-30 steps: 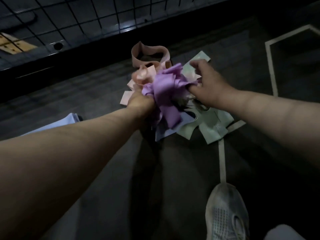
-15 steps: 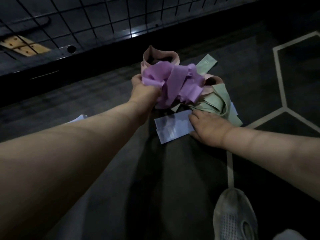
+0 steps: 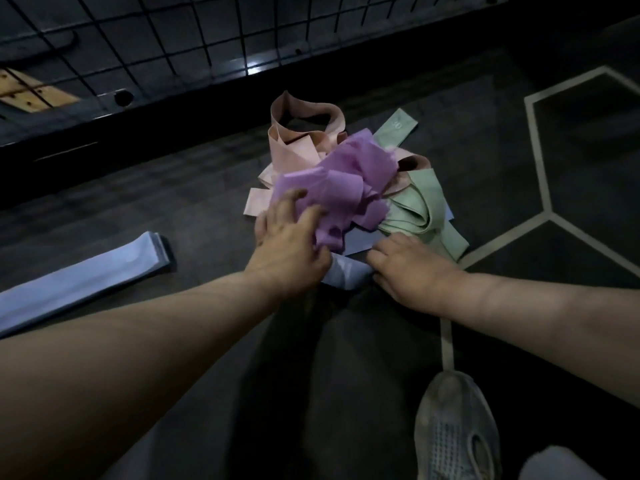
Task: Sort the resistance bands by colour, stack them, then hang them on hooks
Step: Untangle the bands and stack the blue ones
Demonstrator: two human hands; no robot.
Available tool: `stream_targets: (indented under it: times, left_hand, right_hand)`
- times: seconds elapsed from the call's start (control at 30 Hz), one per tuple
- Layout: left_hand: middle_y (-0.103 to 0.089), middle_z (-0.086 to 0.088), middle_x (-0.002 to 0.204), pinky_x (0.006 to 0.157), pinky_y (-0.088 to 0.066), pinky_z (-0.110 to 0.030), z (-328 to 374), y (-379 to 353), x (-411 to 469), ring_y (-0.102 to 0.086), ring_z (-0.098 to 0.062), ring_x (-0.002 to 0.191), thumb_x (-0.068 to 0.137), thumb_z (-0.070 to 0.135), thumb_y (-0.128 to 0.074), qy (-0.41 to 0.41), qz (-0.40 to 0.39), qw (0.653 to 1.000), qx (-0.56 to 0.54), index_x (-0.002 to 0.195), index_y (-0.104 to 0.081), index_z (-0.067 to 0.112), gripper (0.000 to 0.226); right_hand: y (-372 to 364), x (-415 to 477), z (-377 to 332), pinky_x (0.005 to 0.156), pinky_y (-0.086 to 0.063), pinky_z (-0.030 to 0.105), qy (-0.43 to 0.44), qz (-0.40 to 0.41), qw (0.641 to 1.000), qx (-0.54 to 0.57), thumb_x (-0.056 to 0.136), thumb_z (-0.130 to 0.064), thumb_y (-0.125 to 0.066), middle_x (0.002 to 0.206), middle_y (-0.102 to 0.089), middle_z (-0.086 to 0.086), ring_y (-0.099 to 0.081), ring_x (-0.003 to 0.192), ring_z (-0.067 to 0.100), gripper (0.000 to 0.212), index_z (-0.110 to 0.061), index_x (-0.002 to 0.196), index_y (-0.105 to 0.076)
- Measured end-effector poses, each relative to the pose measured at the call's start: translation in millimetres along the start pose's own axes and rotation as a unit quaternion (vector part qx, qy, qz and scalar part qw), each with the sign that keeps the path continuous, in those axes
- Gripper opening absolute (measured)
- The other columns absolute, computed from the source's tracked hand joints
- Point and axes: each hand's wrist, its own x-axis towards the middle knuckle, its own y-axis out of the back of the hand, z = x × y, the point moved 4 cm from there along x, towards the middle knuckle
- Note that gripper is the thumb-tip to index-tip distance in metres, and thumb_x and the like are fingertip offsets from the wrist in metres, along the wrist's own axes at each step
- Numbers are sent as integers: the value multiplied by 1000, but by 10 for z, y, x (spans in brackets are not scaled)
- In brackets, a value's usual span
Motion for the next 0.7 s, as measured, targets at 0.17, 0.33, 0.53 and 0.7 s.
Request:
stream_targets:
  times: [0.17,0.33,0.53,0.7]
  left_hand:
    - [-50,10,135,101,-20,-33,10,-178,-42,-37,-19,127,91,46,-52,-121,-65,988,64,118,-65,31,34]
    - [-52,13,129,98,-23,-33,-64,-294,-110,-38,-19,118,80,64,-11,-105,-166,975,103,121,-64,34,73]
    - [-55,14,82,88,-34,-34,-33,-155,-128,-47,-14,98,83,64,-34,-92,-200,974,-51,84,-59,35,39]
    - [-61,8,72,63,-47,-26,-161,-148,-103,-57,-11,70,77,37,-63,16,-223,964,-145,73,-59,21,17]
  right_hand:
    - [168,-212,-173,73,-48,39,81,73,993,42,87,-31,-68,88,-60,4,-55,83,26,18,-19,93,-57]
    - [324,-257,-457,75,-44,36,128,69,984,103,94,-37,-57,94,-62,5,-55,87,24,17,-20,98,-54]
    - [259,16,-189,80,-40,23,-59,-10,968,245,96,-31,-56,109,-66,0,-61,104,22,18,-27,112,-62]
    - [155,185,96,92,-50,34,-174,12,909,379,88,-18,-63,106,-66,-2,-63,102,19,16,-19,104,-66]
